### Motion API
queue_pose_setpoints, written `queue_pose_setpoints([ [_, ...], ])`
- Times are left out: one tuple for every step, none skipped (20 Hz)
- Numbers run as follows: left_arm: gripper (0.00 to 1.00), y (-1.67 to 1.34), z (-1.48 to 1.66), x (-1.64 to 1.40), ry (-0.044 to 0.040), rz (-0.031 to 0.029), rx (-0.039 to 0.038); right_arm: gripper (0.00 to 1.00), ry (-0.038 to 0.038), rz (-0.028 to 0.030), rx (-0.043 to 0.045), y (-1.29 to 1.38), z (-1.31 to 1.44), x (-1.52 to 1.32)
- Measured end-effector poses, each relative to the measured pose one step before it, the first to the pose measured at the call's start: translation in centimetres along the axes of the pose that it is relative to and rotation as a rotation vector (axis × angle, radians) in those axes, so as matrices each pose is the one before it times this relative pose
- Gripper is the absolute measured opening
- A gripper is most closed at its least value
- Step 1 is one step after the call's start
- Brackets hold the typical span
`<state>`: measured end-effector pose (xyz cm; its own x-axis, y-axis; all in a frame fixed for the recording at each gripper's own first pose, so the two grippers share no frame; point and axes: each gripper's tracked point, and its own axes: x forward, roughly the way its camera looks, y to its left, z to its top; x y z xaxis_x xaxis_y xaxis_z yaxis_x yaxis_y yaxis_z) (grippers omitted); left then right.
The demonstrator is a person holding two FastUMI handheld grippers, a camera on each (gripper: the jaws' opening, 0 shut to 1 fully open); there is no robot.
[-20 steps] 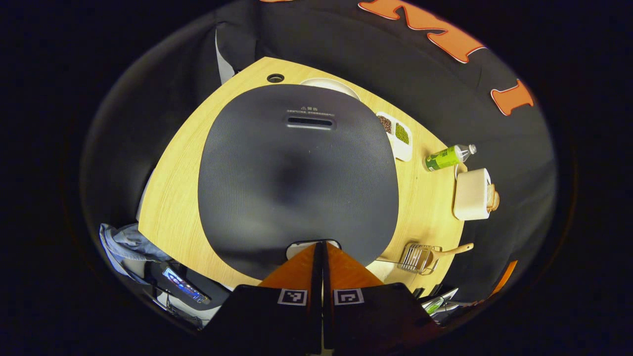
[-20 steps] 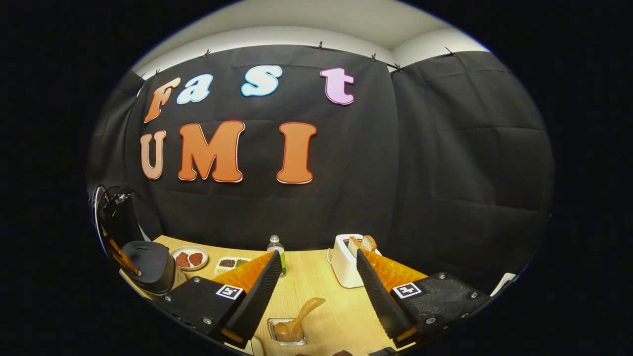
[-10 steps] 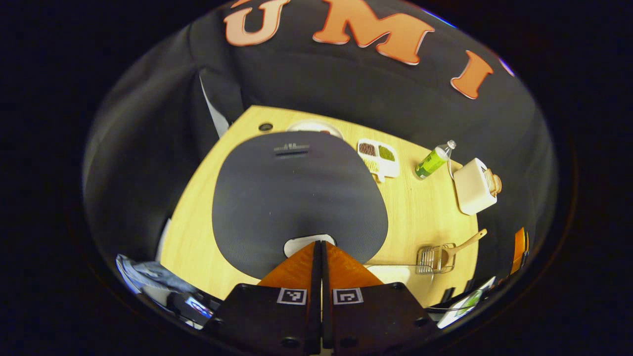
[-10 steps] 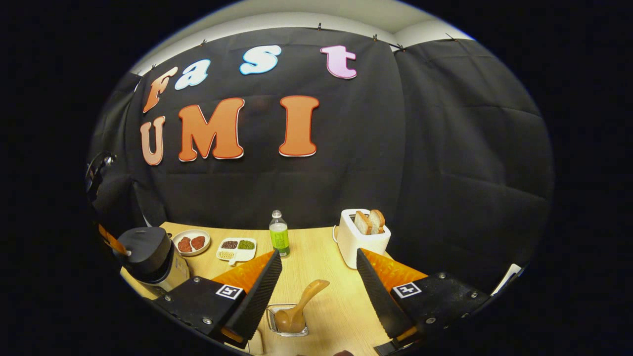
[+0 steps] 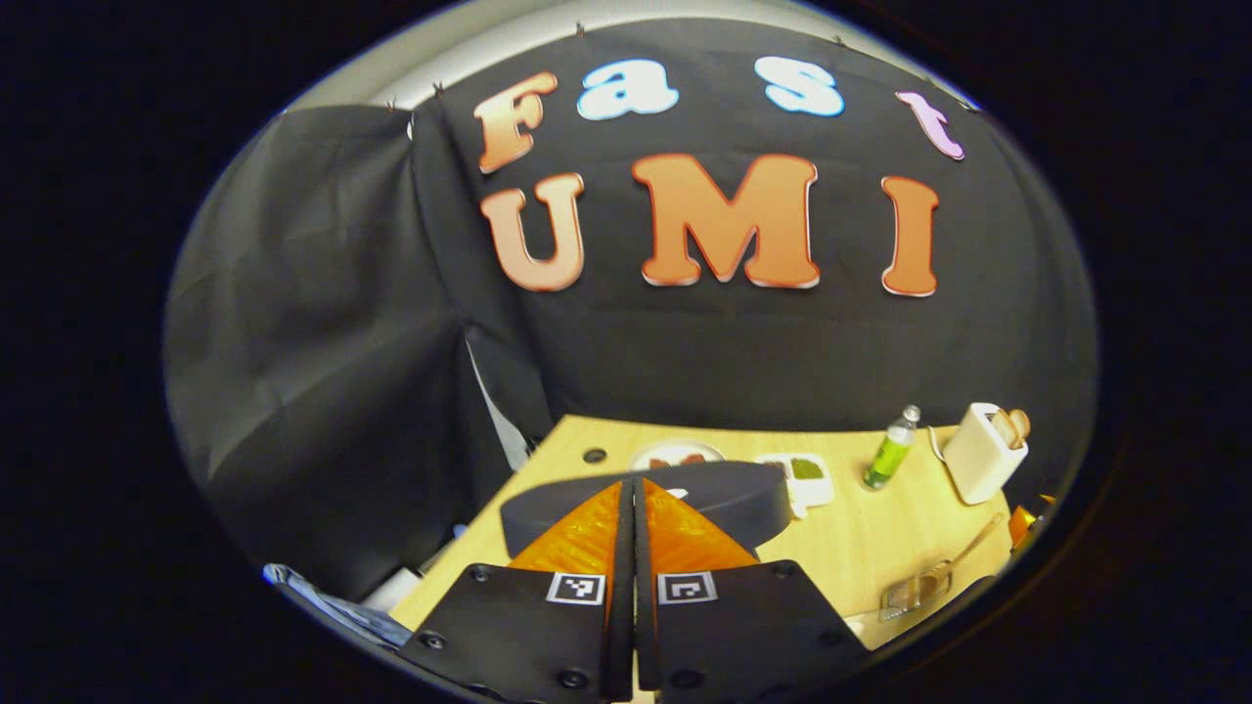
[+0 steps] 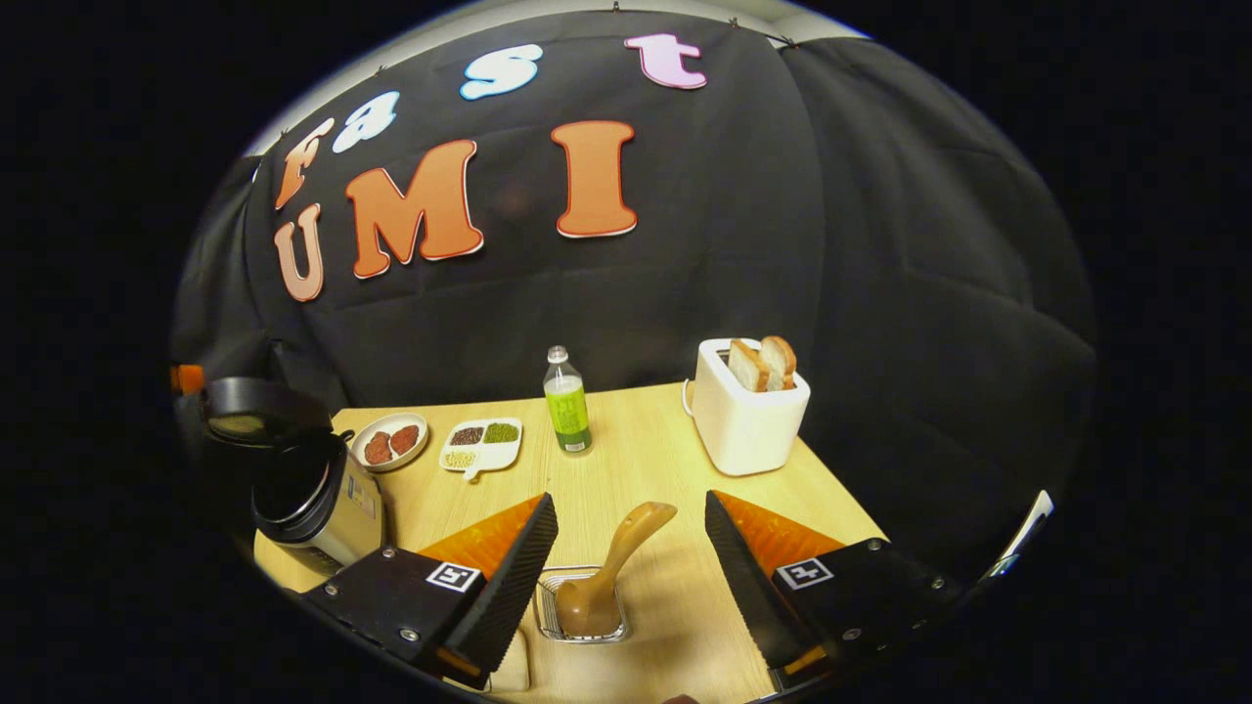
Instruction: Close the left gripper, press the button to open the rice cooker; take a wooden spoon from the chopstick holder with the right hand, scoop a spoonful of rice and pour it into the rice cooker, then put the wooden spoon back into the chopstick holder.
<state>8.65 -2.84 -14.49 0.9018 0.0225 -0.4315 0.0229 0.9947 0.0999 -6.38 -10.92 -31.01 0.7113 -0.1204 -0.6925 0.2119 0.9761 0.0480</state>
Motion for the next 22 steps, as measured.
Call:
queue_pose_setpoints([
  [0.06, 0.333, 1.287, -0.78, -0.0635, 0.00757, -0.00114, 0.94, 0.01411, -0.00538, -0.00075, -0.258, -0.546, 0.545],
  [0.07, 0.188, 0.93, -0.785, -0.04831, 0.0048, -0.00757, 0.94, 0.00988, 0.00153, 0.00022, -0.153, -0.651, 0.237],
  [0.17, 0.276, 0.647, -0.589, -0.02974, 0.00378, -0.0093, 0.94, 0.01568, 0.00993, 0.00475, 0.115, -0.346, 0.411],
  [0.27, 0.559, 0.291, -0.601, -0.02027, 0.01007, -0.00361, 0.94, 0.01583, 0.00802, 0.00706, 0.333, -0.433, 0.329],
  [0.37, 0.005, 0.297, -0.626, -0.01479, 0.00054, -0.00492, 0.94, 0.01686, 0.00209, 0.00421, 0.073, -0.458, 0.444],
  [0.47, 0.151, 0.444, -0.311, -0.0138, 0.00209, 0.00414, 0.94, 0.01737, 0.00197, 0.0023, -0.038, -0.67, 0.476],
  [0.57, -0.062, 0.141, -0.358, -0.01393, -0.00107, 0.00323, 0.94, 0.01283, -0.00214, 0.00362, -0.071, -0.363, 0.626],
  [0.67, -0.033, -0.039, -0.679, -0.00663, 0.00548, 0.0125, 0.94, 0.01572, -0.00517, 0.0001, -0.101, -0.585, 0.763],
  [0.77, 0.168, -0.285, -0.435, 0.00538, 0.01476, 0.01833, 0.94, 0.01377, 0.00193, -0.00393, 0.0, -0.547, 0.602],
  [0.87, -0.058, -0.459, -0.533, 0.00727, 0.00438, 0.01036, 0.94, 0.01734, 0.00578, -0.00216, 0.16, -0.47, 0.655],
  [0.87, -0.28, -0.181, -0.537, 0.00593, -0.00099, -0.00015, 0.94, 0.02032, 0.00711, 0.00417, 0.144, -0.496, 0.798],
  [0.87, -0.397, -0.158, -0.588, 0.00374, 0.00311, 0.00122, 0.93, 0.01932, 0.00947, 0.01132, 0.066, -0.586, 0.531],
  [0.87, 0.016, -0.173, -0.64, -0.00097, 0.00851, 0.00763, 0.93, 0.02442, 0.00929, 0.01115, 0.016, -0.64, 0.698],
  [0.87, 0.034, 0.08, -0.597, -0.0005, 0.01038, 0.01329, 0.93, 0.02116, 0.00466, 0.01222, -0.025, -0.496, 0.555],
  [0.87, 0.047, -0.063, -0.437, -0.00427, 0.00754, 0.01201, 0.88, 0.01548, 0.00598, 0.00979, -0.086, -0.281, 0.633],
  [0.87, -0.129, 0.01, -0.496, -0.00363, 0.00073, 0.01013, 0.84, 0.00437, 0.00944, 0.01236, 0.101, 0.017, 0.467],
  [0.87, -0.228, -0.171, -0.438, 0.00151, 0.00163, 0.00697, 0.77, 0.00017, 0.01977, 0.00976, 0.339, 0.094, 0.352],
  [0.87, -0.139, -0.338, -0.312, 0.00753, 0.00064, 0.0048, 0.74, -0.0012, 0.02718, 0.00691, 0.536, 0.081, 0.212],
  [0.87, -0.074, -0.27, -0.138, 0.01094, 0.00507, 0.00281, 0.66, -0.00336, 0.01595, 0.00293, 0.226, 0.013, 0.229],
  [0.87, -0.164, -0.197, -0.289, 0.00576, -0.0028, -0.00316, 0.58, -0.00982, -0.0097, -0.00038, -0.277, 0.069, 0.378],
  [0.87, -0.284, -0.073, -0.106, 0.00669, -0.00584, -0.00409, 0.52, -0.00002, -0.00802, 0.00232, -0.167, -0.079, 0.123],
  [0.87, 0.052, -0.046, -0.169, 0.00221, -0.00289, -0.00156, 0.41, 0.00197, 0.00771, 0.02024, 0.342, -0.124, -0.155],
])
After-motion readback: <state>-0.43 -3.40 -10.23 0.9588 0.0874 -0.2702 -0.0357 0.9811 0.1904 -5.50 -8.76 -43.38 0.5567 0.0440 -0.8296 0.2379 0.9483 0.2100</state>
